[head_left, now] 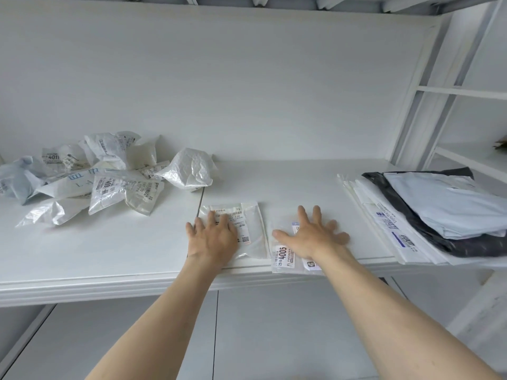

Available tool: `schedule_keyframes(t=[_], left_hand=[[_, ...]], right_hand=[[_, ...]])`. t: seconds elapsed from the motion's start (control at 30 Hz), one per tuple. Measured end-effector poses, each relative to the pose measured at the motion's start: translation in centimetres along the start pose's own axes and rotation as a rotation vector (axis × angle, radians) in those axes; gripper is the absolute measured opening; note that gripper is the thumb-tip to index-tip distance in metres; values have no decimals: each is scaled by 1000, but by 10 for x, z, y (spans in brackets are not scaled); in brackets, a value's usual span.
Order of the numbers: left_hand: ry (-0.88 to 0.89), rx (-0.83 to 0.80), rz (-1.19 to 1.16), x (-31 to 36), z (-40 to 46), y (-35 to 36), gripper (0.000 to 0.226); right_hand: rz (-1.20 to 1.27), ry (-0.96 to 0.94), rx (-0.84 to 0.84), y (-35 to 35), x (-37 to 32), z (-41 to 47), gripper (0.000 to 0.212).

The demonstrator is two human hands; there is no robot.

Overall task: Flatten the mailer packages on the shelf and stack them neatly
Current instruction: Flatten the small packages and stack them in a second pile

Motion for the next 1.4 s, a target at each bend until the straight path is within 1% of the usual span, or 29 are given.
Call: schedule_keyframes(t=[0.03,0.1,0.17,0.27,0.33,0.4,0.43,0.47,0.5,0.57,0.6,0.63,0.7,0.73,0.77,0.83,0.87,0.9,0.97,1.03,1.1,1.17,1.23,1.33,1.4], left_hand=[[6,1,-20,1,0,1,45],[13,-18,-62,3,-3,3,44],[46,6,-101,9,-5,2,41],[56,122,-224,4,-8,-5,36],[29,141,-392,-1,-9,-10,39],[-33,144,-631,-8,-13,-20,38],[-65,156,-770,-12,-15,-24,36],[-90,164,-903,-15,-17,-29,37],[-107,160,-1004,-17,-20,-31,39],[-118,136,-1131,-21,-22,-30,47],[-124,129,-1169,-23,-23,-30,50],[-134,130,-1200,-29,-20,-27,51],[-161,111,-1267,-33,-19,-25,49],[-163,103,-1299,-38,-18,-24,48],[-152,95,-1333,-39,-18,-24,48],[-144,86,-1367,-45,-16,-23,46],[-135,74,-1373,-46,-16,-22,45],[-126,54,-1360,-45,-16,-22,47],[-102,18,-1312,-42,-17,-21,58],[-80,22,-1279,-42,-16,-21,63],[-75,45,-1268,-43,-15,-22,64],[-89,54,-1275,-45,-16,-22,63],[-115,45,-1339,-46,-17,-22,61],[-186,46,-1487,-48,-19,-22,52],[-217,50,-1502,-51,-19,-25,47]], right_hand=[[25,-15,45,-6,3,0,97],[189,-18,105,-19,10,3,90],[461,16,155,-31,23,8,80],[933,15,263,-47,33,12,72],[1308,33,264,-54,33,12,66],[1671,45,204,-59,27,12,61],[1774,45,187,-59,23,14,60],[1803,36,184,-59,16,13,58],[1756,38,213,-57,10,13,56],[1612,20,275,-53,-6,13,53],[1561,-12,249,-48,-16,12,53],[1519,-60,166,-43,-30,10,55],[1433,-146,-77,-29,-50,4,64],[1354,-190,-166,-21,-58,1,69],[1219,-235,-187,-16,-60,-1,71],[853,-351,-111,-12,-65,-6,70],[725,-396,-83,-9,-68,-9,68],[641,-432,-76,-5,-71,-12,66],[503,-473,-88,7,-79,-16,64],[317,-465,-68,20,-85,-20,60],[174,-423,-38,29,-89,-22,58],[73,-409,-1,33,-93,-25,57],[27,-412,15,33,-97,-26,57],[32,-416,0,31,-99,-22,57],[37,-429,1,29,-104,-20,56]])
Point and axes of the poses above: each hand's wrist, its own z-axis towards the middle knuckle, its own y-axis out of the palm, x = y × z, the point moved 6 cm from there along z, towards the middle knuckle, and after that the axes turned 1 degree about y, right-handed, at the moved point
